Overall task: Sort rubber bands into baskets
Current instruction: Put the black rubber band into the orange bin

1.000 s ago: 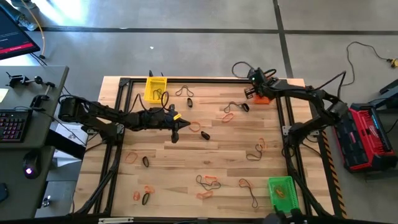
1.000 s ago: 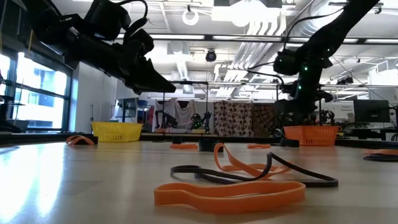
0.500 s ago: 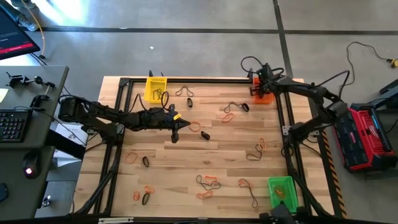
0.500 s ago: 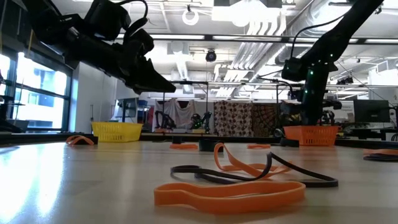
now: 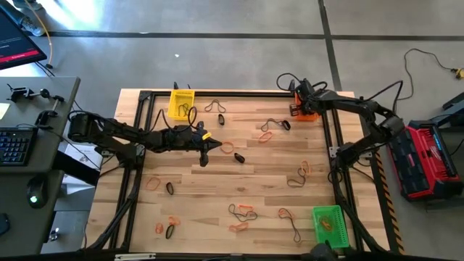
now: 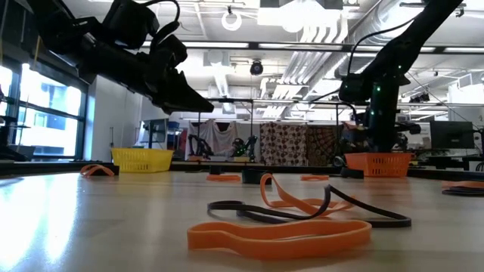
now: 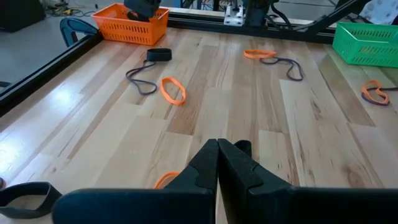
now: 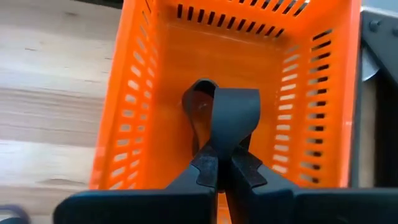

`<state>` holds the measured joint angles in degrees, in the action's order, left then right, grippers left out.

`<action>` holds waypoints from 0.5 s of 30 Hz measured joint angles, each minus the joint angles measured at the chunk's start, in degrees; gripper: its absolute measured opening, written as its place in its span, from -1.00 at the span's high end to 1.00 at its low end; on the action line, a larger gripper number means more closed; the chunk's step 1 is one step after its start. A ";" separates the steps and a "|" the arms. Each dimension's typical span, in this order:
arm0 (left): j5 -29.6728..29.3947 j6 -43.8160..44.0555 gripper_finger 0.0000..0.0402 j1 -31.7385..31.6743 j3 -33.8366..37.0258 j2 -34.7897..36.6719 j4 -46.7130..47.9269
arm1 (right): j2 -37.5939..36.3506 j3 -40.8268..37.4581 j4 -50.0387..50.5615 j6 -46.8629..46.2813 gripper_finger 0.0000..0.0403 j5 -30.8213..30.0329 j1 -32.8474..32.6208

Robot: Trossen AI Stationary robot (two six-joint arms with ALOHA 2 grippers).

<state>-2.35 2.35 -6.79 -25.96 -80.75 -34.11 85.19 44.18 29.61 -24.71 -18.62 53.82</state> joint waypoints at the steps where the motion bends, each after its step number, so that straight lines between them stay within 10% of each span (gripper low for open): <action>1: 0.00 0.00 1.00 0.00 0.00 0.00 0.00 | 0.00 0.00 0.17 -0.70 1.00 0.85 0.00; 15: 0.00 -0.52 1.00 0.00 0.00 0.00 0.00 | 0.00 0.00 0.61 -1.48 1.00 6.59 -1.01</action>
<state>-2.35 1.83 -6.79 -25.96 -80.75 -34.11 85.19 44.18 30.22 -26.19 -12.03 52.82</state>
